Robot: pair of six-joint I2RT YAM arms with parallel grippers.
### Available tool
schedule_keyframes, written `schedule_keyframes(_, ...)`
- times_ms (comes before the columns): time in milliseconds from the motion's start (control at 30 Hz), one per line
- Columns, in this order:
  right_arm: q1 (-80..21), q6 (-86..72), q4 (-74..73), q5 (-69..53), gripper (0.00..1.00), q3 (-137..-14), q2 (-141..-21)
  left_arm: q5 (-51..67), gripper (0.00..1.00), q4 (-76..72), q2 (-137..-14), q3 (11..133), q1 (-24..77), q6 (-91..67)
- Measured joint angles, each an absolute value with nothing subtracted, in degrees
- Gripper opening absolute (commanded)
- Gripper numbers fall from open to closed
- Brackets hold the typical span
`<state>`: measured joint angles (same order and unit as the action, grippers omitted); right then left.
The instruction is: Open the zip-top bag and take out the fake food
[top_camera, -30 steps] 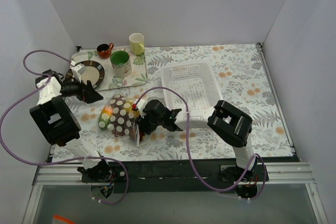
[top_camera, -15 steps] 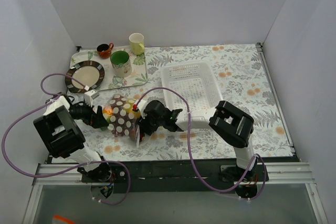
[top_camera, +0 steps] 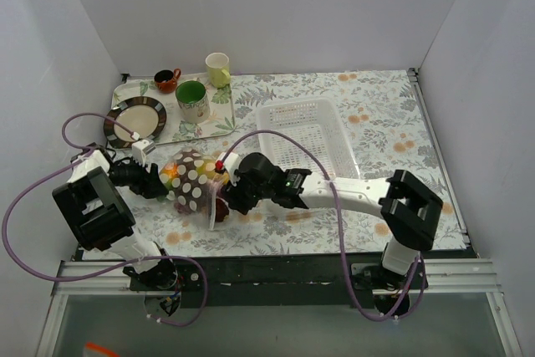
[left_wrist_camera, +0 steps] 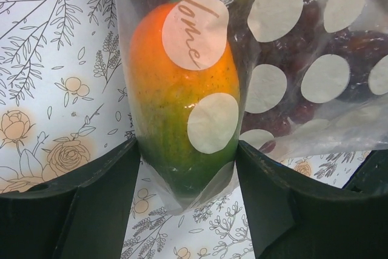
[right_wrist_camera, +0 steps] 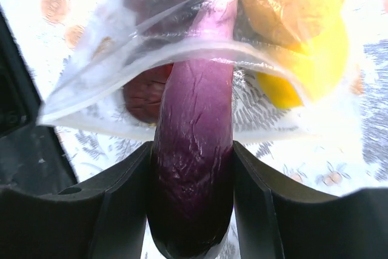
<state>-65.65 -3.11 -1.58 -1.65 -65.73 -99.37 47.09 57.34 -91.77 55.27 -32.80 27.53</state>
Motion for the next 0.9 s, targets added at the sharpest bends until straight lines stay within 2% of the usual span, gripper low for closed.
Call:
schedule_keyframes(300,-63.0,-1.5,-9.9,7.9,0.01,-62.0,-83.6,47.2,0.64,57.4,-91.8,55.2,-32.8,27.7)
schedule_keyframes(400,-56.8,-1.5,-11.3,12.2,0.01,-61.9,-82.1,47.6,0.68,57.8,-91.7,55.2,-32.8,28.0)
schedule_keyframes(500,-48.2,-2.0,-11.7,17.1,0.08,-61.7,-82.3,49.2,0.70,59.4,-91.7,55.4,-32.8,28.3)
schedule_keyframes(533,-45.5,-2.3,-12.1,19.0,0.26,-61.7,-82.8,49.8,0.70,60.4,-91.7,55.7,-32.8,28.4)
schedule_keyframes(633,-43.1,-2.5,-13.6,22.7,0.59,-62.4,-86.1,52.4,0.70,63.8,-91.4,58.2,-32.7,28.8)
schedule_keyframes(700,-43.5,-2.9,-15.9,24.1,0.71,-64.1,-89.5,54.3,0.67,65.7,-90.8,59.9,-32.1,29.1)
schedule_keyframes(733,-43.8,-3.2,-16.9,24.4,0.81,-64.9,-91.0,55.2,0.65,66.5,-90.4,60.5,-31.7,29.2)
schedule_keyframes(800,-44.8,-3.7,-18.2,25.2,0.86,-65.7,-92.4,56.5,0.60,67.4,-89.3,60.8,-30.6,29.1)
schedule_keyframes(900,-47.6,-3.1,-19.3,27.4,0.86,-66.5,-91.8,57.6,0.33,68.6,-88.7,60.8,-29.4,29.0)
